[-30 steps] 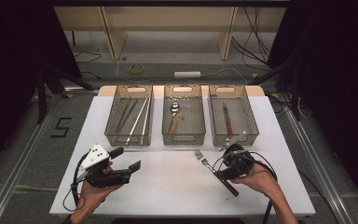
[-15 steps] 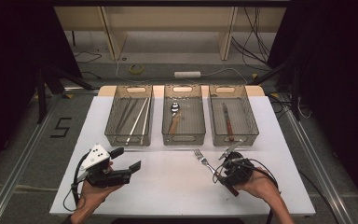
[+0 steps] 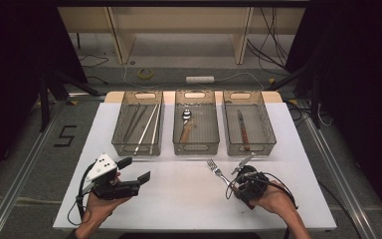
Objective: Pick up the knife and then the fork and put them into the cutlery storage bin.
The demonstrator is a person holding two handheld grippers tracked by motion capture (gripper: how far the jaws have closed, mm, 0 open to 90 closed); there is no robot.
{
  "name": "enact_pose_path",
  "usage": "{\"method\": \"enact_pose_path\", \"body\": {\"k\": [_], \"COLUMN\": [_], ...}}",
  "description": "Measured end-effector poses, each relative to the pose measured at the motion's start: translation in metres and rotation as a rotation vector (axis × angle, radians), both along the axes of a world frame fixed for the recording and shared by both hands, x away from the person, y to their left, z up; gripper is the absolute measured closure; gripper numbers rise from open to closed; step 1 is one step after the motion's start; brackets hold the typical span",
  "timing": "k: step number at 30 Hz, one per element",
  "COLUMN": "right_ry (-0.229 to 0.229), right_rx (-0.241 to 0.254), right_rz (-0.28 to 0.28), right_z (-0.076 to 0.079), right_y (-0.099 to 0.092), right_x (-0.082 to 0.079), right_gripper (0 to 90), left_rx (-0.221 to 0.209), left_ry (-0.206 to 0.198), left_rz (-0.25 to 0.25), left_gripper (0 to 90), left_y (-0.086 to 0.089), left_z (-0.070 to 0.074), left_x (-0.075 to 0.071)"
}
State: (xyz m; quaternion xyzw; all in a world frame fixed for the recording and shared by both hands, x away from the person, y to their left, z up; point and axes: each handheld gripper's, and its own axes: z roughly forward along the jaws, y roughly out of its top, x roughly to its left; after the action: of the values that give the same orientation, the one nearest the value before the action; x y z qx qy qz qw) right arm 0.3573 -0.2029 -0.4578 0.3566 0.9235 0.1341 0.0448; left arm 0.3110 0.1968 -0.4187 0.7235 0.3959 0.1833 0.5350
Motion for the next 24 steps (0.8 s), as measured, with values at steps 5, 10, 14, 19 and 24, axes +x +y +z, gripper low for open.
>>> {"method": "enact_pose_path", "body": {"k": [5,10,14,19,24], "right_ry": [-0.008,-0.002,0.0,-0.008,-0.017], "right_rx": [-0.012,-0.01,-0.006,0.0,0.008], "right_rz": [0.005,0.002,0.002,0.012,0.019], "right_z": [-0.0003,-0.0003,-0.0001,0.0004,0.002], "right_y": [0.001,0.0003,-0.0003,-0.0011,0.0001], "right_x": [0.0005,0.0016,0.002,0.0021,0.0022], "right_gripper": [74.3,76.0,76.6,76.8,76.9], "left_rx": [0.001,0.001,0.009,0.008,0.008], "left_ry": [-0.002,-0.002,-0.002,-0.002,-0.002], "left_rz": [0.0,0.001,-0.003,-0.001,-0.001], "left_gripper": [15.8,15.8,15.8,15.8,15.8], "left_y": [0.0001,-0.0006,-0.001,-0.0007,-0.0002], "left_z": [-0.0001,-0.0003,-0.0004,-0.0003,-0.0003], "left_x": [-0.0004,-0.0001,-0.0002,-0.0005,-0.0005]}}
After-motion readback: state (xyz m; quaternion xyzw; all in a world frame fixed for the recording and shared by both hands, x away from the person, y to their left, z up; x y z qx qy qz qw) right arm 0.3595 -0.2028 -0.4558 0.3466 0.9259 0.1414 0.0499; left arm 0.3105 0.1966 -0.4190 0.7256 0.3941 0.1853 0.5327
